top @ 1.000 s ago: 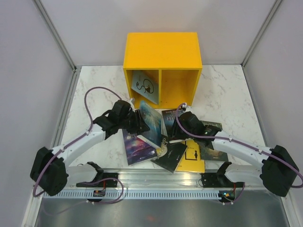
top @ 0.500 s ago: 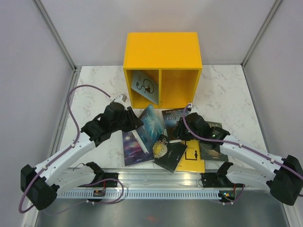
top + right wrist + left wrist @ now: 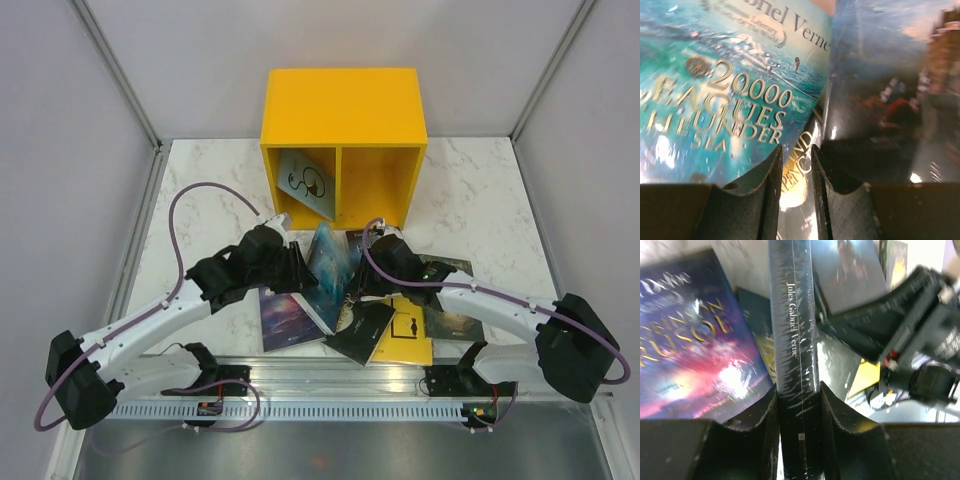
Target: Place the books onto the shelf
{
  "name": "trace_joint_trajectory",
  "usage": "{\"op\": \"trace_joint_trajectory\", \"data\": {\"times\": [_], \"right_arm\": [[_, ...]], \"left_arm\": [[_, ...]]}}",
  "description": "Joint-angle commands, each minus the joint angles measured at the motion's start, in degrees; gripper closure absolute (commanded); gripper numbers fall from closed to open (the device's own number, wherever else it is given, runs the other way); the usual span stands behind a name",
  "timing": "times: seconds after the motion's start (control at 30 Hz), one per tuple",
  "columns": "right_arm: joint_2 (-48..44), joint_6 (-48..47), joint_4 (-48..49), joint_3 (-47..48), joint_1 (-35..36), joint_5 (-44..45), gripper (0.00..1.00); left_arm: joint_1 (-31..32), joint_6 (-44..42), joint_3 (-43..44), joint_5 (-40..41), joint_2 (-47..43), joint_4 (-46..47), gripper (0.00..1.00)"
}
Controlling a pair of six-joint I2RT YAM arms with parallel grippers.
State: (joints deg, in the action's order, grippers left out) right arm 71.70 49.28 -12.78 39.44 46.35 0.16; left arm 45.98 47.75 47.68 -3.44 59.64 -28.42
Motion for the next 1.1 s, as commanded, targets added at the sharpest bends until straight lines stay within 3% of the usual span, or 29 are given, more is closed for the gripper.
{"op": "trace_joint_trajectory", "data": {"times": [0.0, 0.03, 0.07, 0.13, 0.2, 0.33, 0.47, 0.67, 0.73, 0.8, 0.9, 0.97, 1.07], "right_arm": [[3.17, 0.91, 4.33, 0.37, -0.03, -1.92, 0.67], [4.31, 1.08, 4.77, 0.63, 0.06, -2.10, 0.67], [4.67, 1.00, 4.95, 0.64, -0.03, -2.18, 0.67], [4.94, 1.17, 5.39, 0.29, -0.03, -2.19, 0.68], [4.50, 1.26, 5.48, -0.59, 0.06, -2.01, 0.68], [3.89, 1.09, 5.48, -1.91, -0.03, -1.66, 0.68], [3.71, 0.82, 5.39, -2.61, 0.06, -1.66, 0.68], [3.80, -0.32, 4.78, -2.70, -0.03, -1.66, 0.69], [3.80, -0.67, 4.51, -2.70, -0.03, -1.66, 0.69], [3.88, -0.85, 4.60, -2.62, -0.03, -1.66, 0.69], [4.58, -1.11, 4.60, -1.83, -0.12, -1.48, 0.69], [5.37, -1.29, 4.60, -0.95, -0.38, -1.66, 0.70], [5.30, -0.85, 3.46, 1.33, -1.52, -1.92, 0.68]], "left_arm": [[3.42, -1.15, 1.97, -12.37, 2.06, 5.57, 0.66], [3.59, -1.86, 2.59, -12.81, 2.58, 5.49, 0.52], [3.59, -2.74, 4.07, -13.60, 3.90, 5.66, 0.46], [3.59, -5.81, 6.01, -14.31, 5.92, 5.14, 0.36], [3.51, -8.88, 9.96, -15.80, 10.57, 3.04, 0.34], [3.51, -12.06, 17.16, -16.95, 17.78, 0.22, 0.34], [3.33, -12.77, 21.21, -10.65, 22.44, -4.86, 0.34], [1.31, -11.98, 22.46, -9.48, 26.58, -9.36, 0.35], [0.35, -12.06, 22.81, -9.83, 27.37, -9.89, 0.41], [-0.01, -12.41, 23.59, -9.57, 28.07, -11.47, 0.54], [-0.01, -12.85, 24.48, -9.48, 29.13, -12.44, 0.59], [-0.01, -12.68, 24.30, -9.22, 28.87, -12.53, 0.58], [-0.36, -12.41, 23.86, -7.03, 26.77, -12.97, 0.47]]}}
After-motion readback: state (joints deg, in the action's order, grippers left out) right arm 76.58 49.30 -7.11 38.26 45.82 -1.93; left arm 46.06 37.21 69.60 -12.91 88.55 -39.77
